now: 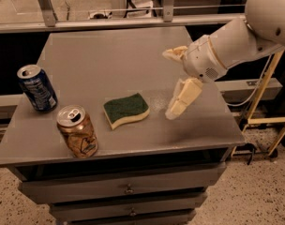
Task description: Move sponge near orange can
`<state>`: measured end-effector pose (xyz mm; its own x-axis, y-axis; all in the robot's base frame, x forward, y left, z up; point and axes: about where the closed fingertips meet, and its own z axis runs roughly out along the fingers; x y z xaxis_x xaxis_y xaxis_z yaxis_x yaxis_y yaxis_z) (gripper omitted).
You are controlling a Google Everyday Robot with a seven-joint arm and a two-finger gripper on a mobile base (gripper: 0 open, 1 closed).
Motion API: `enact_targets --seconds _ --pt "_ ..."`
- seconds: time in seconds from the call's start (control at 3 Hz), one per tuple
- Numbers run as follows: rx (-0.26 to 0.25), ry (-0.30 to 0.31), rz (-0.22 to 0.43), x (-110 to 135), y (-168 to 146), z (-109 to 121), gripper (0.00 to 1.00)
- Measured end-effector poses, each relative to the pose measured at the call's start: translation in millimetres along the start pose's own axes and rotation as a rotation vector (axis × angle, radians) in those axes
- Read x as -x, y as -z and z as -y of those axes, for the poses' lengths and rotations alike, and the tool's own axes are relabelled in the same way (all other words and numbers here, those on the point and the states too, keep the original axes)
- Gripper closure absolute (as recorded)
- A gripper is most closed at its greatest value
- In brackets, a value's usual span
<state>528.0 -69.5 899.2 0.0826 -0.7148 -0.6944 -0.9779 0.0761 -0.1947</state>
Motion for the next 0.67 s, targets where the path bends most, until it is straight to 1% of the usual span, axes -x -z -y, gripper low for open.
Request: enact_targets --seconds 0.33,0.67 --pt "-0.122 0.011 -0.062 -19.4 45.1 4.6 0.00" --pt "-0.122 0.011 -0.062 -19.4 45.1 4.6 0.00"
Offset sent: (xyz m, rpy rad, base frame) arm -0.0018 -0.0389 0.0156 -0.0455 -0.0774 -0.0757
